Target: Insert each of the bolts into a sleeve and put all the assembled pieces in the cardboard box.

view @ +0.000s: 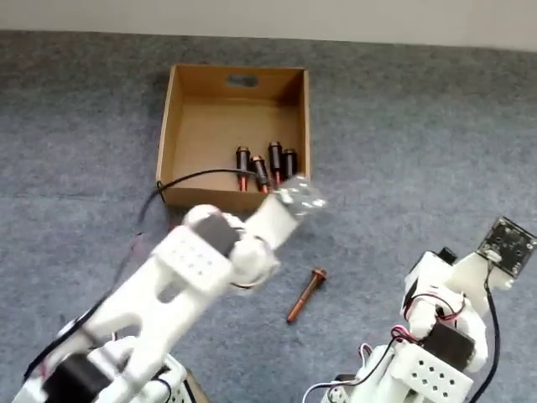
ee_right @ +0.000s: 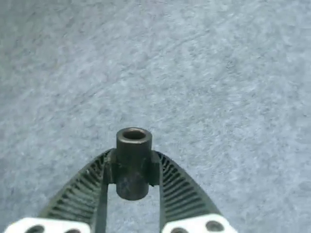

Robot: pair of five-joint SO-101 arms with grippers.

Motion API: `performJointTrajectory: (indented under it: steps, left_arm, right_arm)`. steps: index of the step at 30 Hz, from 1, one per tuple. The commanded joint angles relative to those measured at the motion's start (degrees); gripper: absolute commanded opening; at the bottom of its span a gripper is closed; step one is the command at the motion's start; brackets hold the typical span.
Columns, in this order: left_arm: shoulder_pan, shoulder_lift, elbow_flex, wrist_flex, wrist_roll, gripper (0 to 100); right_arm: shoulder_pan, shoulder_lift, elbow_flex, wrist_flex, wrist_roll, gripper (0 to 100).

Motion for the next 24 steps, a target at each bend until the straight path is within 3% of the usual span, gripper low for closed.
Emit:
performJointTrajectory:
  steps: [1, 6, 11, 17, 24]
  left_arm:
    - [4.88, 6.46, -6.11, -2.46, 6.24, 16]
    - [8.04, 11.91, -6.99, -10.2, 13.01, 16]
    - [12.26, 13.14, -6.64, -14.77, 14.42, 16]
    - [12.09, 18.77, -4.18, -24.44, 14.42, 20]
    - [9.71, 31.16, -9.27, -26.11, 14.42, 19]
  right_arm:
    - [0.92, 0.22, 0.75, -1.01, -0.53, 0.5]
    - [0.84, 0.22, 2.42, -1.89, -0.35, 0.5]
    - [0.66, 0.22, 2.42, -1.89, -0.26, 0.5]
    - [0.66, 0.22, 2.42, -1.8, -0.18, 0.5]
    - [0.66, 0.22, 2.51, -1.63, -0.09, 0.5]
